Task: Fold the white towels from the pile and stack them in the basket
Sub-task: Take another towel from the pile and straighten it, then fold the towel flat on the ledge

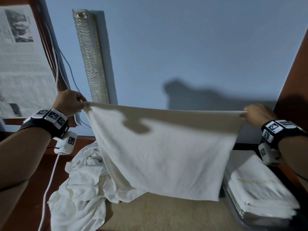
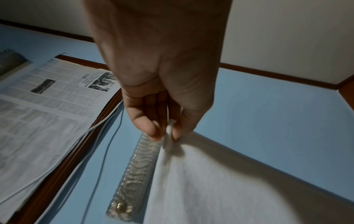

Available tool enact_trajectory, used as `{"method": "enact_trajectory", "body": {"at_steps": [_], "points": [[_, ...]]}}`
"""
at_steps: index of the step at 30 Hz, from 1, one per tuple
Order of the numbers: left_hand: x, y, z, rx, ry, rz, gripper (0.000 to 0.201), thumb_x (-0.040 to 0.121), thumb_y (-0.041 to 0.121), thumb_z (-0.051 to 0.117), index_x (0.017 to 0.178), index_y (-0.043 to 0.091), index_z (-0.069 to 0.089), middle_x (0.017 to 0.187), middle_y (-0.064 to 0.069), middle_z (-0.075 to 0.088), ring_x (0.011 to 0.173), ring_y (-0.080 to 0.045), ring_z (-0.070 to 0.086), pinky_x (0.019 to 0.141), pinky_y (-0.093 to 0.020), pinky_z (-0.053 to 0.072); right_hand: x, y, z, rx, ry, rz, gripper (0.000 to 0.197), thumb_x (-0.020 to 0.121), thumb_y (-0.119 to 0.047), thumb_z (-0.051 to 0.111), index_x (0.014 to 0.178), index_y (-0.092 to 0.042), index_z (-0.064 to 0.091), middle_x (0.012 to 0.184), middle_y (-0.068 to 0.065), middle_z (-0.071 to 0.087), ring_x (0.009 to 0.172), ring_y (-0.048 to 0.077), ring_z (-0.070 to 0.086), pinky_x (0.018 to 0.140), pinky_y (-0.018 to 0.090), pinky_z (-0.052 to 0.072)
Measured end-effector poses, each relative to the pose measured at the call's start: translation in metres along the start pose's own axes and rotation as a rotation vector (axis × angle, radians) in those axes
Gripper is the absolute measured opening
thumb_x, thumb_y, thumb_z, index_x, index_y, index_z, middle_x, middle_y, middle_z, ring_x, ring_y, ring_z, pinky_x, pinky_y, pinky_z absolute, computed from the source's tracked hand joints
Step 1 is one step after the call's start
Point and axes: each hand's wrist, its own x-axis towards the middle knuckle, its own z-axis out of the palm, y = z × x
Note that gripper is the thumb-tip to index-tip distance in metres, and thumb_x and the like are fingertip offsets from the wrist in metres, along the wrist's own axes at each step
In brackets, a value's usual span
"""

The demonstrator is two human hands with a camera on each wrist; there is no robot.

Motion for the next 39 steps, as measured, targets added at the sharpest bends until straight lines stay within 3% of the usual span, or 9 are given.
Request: {"method": "enact_trajectory", "body": {"at_steps": [5,9,16,20,23,28,31,34,39], "points": [[-0.006,-0.011,0.025,0.068,0.018,-0.087,0.016,0.084,0.022,0.081,0.086,0.007,0.08,0.078,-0.012,0.073,0.071,-0.028,0.067,0.07,-0.04,0.061,-0.017,-0.014,-0.004,0.326,0.182,0.136,0.018,0.098,-0.024,0.063,0.084,-0.016,0.071,0.107,0.024,0.072,0.103,0.046,0.065,0.085,0.041,0.05],[-0.014,-0.009,0.039,-0.034,0.024,-0.268,0.012,0.086,0.016,0.073,0.086,0.004,0.075,0.063,-0.01,0.069,0.056,-0.025,0.067,0.058,-0.031,0.057,-0.025,-0.025,0.001,0.586,0.181,0.219,0.022,0.077,-0.009,0.085,0.097,-0.013,0.078,0.105,0.019,0.076,0.103,0.035,0.072,0.092,0.036,0.054],[-0.029,0.017,0.04,-0.716,-0.026,-0.659,0.021,0.105,0.003,0.047,0.113,-0.01,0.062,0.074,-0.021,0.072,0.039,-0.015,0.066,0.034,-0.021,0.048,0.018,-0.004,0.047,1.01,0.249,0.33,0.063,0.047,-0.049,0.066,0.097,-0.011,0.073,0.096,0.009,0.079,0.088,0.032,0.077,0.086,0.049,0.063],[-0.035,0.02,0.042,-0.871,0.149,-0.631,0.011,0.097,0.009,0.058,0.099,0.002,0.065,0.096,-0.024,0.075,0.065,-0.018,0.076,0.052,-0.023,0.061,-0.031,-0.047,0.009,1.218,0.299,0.213,0.013,0.09,-0.013,0.057,0.096,-0.016,0.068,0.099,0.013,0.072,0.104,0.033,0.073,0.096,0.048,0.06],[-0.036,0.02,0.045,-0.792,0.238,-0.552,0.018,0.087,0.025,0.079,0.098,0.013,0.07,0.098,-0.018,0.077,0.08,-0.024,0.078,0.057,-0.025,0.063,-0.049,-0.067,-0.007,1.381,0.295,0.064,0.034,0.1,0.005,0.048,0.094,-0.024,0.064,0.108,0.012,0.071,0.107,0.023,0.071,0.097,0.038,0.059],[-0.038,0.067,0.04,-0.848,0.125,-0.186,0.017,0.086,0.013,0.08,0.099,0.017,0.07,0.094,-0.018,0.075,0.084,-0.031,0.074,0.086,-0.051,0.063,-0.081,-0.112,-0.052,1.308,0.239,-0.308,0.031,0.099,0.005,0.051,0.101,-0.019,0.072,0.095,-0.005,0.073,0.089,0.005,0.067,0.083,0.02,0.052],[-0.057,0.119,0.033,-0.921,-0.004,0.063,0.031,0.088,0.012,0.077,0.115,0.021,0.067,0.088,-0.025,0.072,0.076,-0.024,0.064,0.076,-0.043,0.056,-0.104,-0.144,-0.069,1.309,0.191,-0.485,0.016,0.096,-0.006,0.055,0.102,-0.004,0.071,0.095,-0.001,0.069,0.091,0.006,0.061,0.086,0.026,0.046],[-0.086,0.165,0.034,-0.992,-0.081,0.173,0.028,0.092,0.005,0.074,0.117,0.01,0.064,0.077,-0.004,0.074,0.073,-0.019,0.063,0.07,-0.033,0.05,-0.13,-0.169,-0.076,1.355,0.129,-0.607,0.025,0.095,-0.014,0.05,0.103,0.008,0.06,0.091,0.006,0.058,0.087,0.013,0.052,0.077,0.031,0.039],[-0.132,0.198,0.053,-1.112,-0.192,0.098,0.021,0.085,-0.004,0.079,0.102,-0.001,0.067,0.079,-0.001,0.078,0.071,-0.008,0.069,0.067,-0.019,0.052,-0.172,-0.202,-0.059,1.192,0.027,-0.709,0.011,0.095,-0.019,0.066,0.101,-0.014,0.074,0.095,-0.002,0.075,0.091,0.008,0.065,0.084,0.034,0.05]]}}
